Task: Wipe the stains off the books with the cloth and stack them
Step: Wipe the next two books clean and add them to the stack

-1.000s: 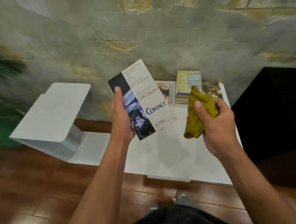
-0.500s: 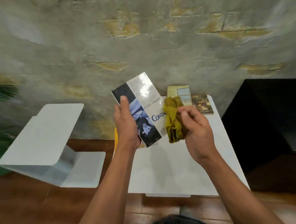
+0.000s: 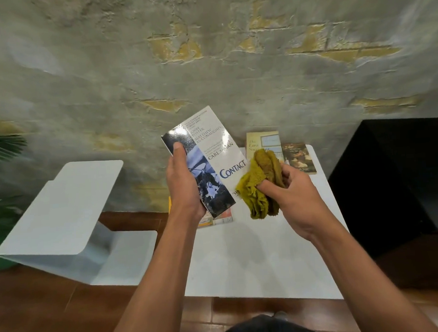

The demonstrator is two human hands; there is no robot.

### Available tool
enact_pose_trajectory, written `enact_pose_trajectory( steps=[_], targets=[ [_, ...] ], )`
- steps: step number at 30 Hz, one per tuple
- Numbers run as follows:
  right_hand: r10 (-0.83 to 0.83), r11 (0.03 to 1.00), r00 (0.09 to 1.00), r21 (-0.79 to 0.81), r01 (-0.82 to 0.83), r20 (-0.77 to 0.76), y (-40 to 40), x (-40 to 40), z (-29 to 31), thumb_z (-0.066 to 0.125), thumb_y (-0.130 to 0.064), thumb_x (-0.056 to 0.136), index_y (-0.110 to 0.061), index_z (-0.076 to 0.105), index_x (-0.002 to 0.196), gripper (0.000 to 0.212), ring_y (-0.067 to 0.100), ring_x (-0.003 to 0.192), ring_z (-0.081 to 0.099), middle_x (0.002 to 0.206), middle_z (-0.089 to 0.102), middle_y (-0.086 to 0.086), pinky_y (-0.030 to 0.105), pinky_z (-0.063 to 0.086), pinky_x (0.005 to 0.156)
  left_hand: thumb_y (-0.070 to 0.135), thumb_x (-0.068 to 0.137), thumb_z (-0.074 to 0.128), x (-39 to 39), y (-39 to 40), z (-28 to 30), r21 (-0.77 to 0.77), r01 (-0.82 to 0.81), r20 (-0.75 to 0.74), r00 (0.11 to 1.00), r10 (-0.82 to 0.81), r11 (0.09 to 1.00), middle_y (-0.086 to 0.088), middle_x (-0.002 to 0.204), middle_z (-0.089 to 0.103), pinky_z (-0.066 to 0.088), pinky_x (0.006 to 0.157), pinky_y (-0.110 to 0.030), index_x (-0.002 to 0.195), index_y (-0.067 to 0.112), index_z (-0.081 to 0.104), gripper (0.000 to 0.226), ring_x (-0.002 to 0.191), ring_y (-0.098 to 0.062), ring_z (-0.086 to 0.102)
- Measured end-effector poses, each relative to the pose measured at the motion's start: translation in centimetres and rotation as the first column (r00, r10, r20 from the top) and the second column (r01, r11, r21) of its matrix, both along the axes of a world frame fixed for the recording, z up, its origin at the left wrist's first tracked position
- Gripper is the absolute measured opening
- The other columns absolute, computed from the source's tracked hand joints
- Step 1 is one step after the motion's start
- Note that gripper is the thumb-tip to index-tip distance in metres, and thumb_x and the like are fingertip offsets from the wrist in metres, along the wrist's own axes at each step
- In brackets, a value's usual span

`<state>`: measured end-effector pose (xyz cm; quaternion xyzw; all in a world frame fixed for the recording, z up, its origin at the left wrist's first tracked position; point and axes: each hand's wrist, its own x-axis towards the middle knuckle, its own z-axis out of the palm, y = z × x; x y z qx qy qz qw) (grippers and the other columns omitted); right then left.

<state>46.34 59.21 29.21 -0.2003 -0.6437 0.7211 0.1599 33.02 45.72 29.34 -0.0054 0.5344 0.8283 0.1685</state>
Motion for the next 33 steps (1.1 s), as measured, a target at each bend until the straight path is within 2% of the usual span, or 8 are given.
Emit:
enact_pose_trajectory(
  steps=[4, 9, 11, 14, 18, 22, 28, 33],
  targets=[
    [-0.001, 1.000, 1.000, -0.009, 0.001, -0.029, 0.7, -0.2, 0.2, 0.079, -0.019, 0.083, -0.019, 0.064, 0.116, 0.037, 0.012, 0.091, 0.073, 0.101, 0.075, -0.004, 0.025, 0.058, 0.069, 0.053, 0.104, 0.041, 0.0, 1.8, 0.3, 0.011, 0.024, 0.001, 1.000, -0.024, 1.000, -0.013, 0.115, 0.074, 0.053, 0.094, -0.064, 0.135, 0.015, 0.055, 0.051, 0.101, -0.035, 0.073],
    [0.065, 0.986, 0.995, -0.150, -0.075, -0.071, 3.3, 0.5, 0.4, 0.076, -0.027, 0.078, -0.012, 0.062, 0.122, 0.048, 0.023, 0.107, 0.070, 0.114, 0.073, 0.005, 0.040, 0.057, 0.088, 0.060, 0.101, 0.040, 0.4, 4.1, 0.2, 0.078, 0.120, 0.067, 0.990, -0.126, 0.990, -0.014, 0.123, 0.071, 0.050, 0.100, -0.060, 0.134, 0.020, 0.062, 0.055, 0.113, -0.037, 0.068],
    [0.028, 0.972, 0.993, -0.229, -0.054, -0.115, 4.7, 1.0, 0.3, 0.074, -0.022, 0.078, -0.007, 0.062, 0.120, 0.046, 0.026, 0.105, 0.070, 0.113, 0.073, 0.010, 0.038, 0.057, 0.085, 0.059, 0.101, 0.040, 0.7, 5.3, 0.6, 0.080, 0.139, 0.076, 0.987, -0.145, 0.987, -0.011, 0.123, 0.071, 0.053, 0.098, -0.054, 0.134, 0.020, 0.062, 0.056, 0.113, -0.034, 0.068],
    [0.051, 0.977, 0.989, -0.198, -0.077, -0.136, 6.3, 1.7, 0.5, 0.074, -0.019, 0.077, -0.005, 0.060, 0.123, 0.050, 0.027, 0.101, 0.071, 0.111, 0.073, 0.012, 0.036, 0.058, 0.080, 0.057, 0.103, 0.039, 1.0, 6.6, 1.3, 0.034, 0.172, 0.067, 0.982, -0.174, 0.984, -0.011, 0.117, 0.074, 0.058, 0.087, -0.045, 0.130, 0.019, 0.065, 0.054, 0.104, -0.031, 0.072],
    [0.105, 0.965, 0.984, -0.224, -0.137, -0.146, 8.4, 2.9, 0.6, 0.071, -0.012, 0.078, -0.005, 0.059, 0.120, 0.045, 0.026, 0.095, 0.073, 0.105, 0.074, 0.010, 0.032, 0.059, 0.072, 0.055, 0.103, 0.041, 1.2, 8.2, 1.5, -0.001, 0.185, 0.048, 0.982, -0.185, 0.983, -0.009, 0.117, 0.074, 0.054, 0.097, -0.052, 0.116, 0.022, 0.071, 0.047, 0.105, -0.031, 0.072],
    [0.143, 0.942, 0.975, -0.278, -0.187, -0.172, 10.6, 4.1, 0.1, 0.079, -0.007, 0.078, -0.006, 0.060, 0.110, 0.036, 0.024, 0.085, 0.073, 0.094, 0.074, 0.008, 0.032, 0.059, 0.067, 0.053, 0.103, 0.042, 1.7, 9.8, 1.7, 0.003, 0.196, 0.044, 0.980, -0.196, 0.981, -0.012, 0.116, 0.074, 0.053, 0.098, -0.054, 0.117, 0.019, 0.072, 0.047, 0.104, -0.032, 0.072],
    [0.133, 0.957, 0.977, -0.235, -0.170, -0.164, 13.2, 5.3, -0.5, 0.094, -0.040, 0.059, -0.008, 0.063, 0.109, 0.067, 0.028, 0.090, 0.072, 0.099, 0.073, 0.012, 0.040, 0.059, 0.070, 0.055, 0.101, 0.046, 2.0, 12.1, 1.9, -0.041, 0.171, -0.043, 0.984, -0.173, 0.984, -0.017, 0.121, 0.071, 0.053, 0.095, -0.060, 0.137, 0.011, 0.057, 0.059, 0.108, -0.038, 0.070],
    [0.035, 0.951, 0.975, -0.293, -0.100, -0.219, 16.0, 6.8, -0.1, 0.098, -0.044, 0.047, -0.018, 0.075, 0.092, 0.058, 0.022, 0.080, 0.073, 0.088, 0.073, 0.007, 0.036, 0.060, 0.066, 0.057, 0.099, 0.050, 1.8, 13.4, 2.3, -0.048, 0.152, -0.071, 0.985, -0.156, 0.987, -0.017, 0.123, 0.070, 0.053, 0.094, -0.062, 0.139, 0.012, 0.056, 0.061, 0.109, -0.039, 0.069]
  ],
)
